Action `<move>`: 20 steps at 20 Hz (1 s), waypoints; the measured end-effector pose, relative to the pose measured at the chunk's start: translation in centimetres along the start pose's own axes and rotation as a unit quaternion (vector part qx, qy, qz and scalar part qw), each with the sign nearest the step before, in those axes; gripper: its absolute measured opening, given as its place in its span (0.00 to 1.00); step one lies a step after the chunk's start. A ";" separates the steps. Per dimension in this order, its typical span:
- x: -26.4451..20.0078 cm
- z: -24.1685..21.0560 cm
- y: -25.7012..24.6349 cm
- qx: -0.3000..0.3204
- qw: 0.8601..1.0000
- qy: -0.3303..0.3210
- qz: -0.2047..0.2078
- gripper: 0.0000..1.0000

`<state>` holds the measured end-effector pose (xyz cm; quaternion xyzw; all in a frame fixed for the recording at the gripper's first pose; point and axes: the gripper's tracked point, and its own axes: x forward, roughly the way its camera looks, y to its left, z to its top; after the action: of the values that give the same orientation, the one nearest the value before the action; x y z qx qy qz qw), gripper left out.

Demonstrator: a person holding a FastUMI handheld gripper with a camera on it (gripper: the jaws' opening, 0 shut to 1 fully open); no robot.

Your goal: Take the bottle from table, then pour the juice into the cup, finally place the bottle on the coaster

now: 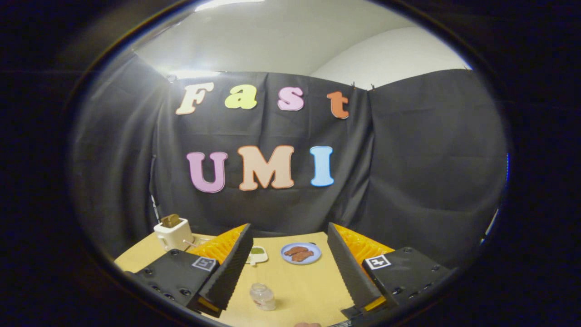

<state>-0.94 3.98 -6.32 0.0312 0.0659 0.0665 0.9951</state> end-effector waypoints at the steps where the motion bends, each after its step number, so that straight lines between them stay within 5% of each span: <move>1: 0.2 -1.3 0.1 -0.007 1.000 0.011 0.004 1.00; 13: 0.6 -14.1 4.4 0.019 0.988 0.119 0.095 1.00; 20: 2.1 -20.9 5.0 0.014 0.979 0.170 0.111 1.00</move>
<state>-2.33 10.35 -26.87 0.0400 0.2313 0.1803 0.9552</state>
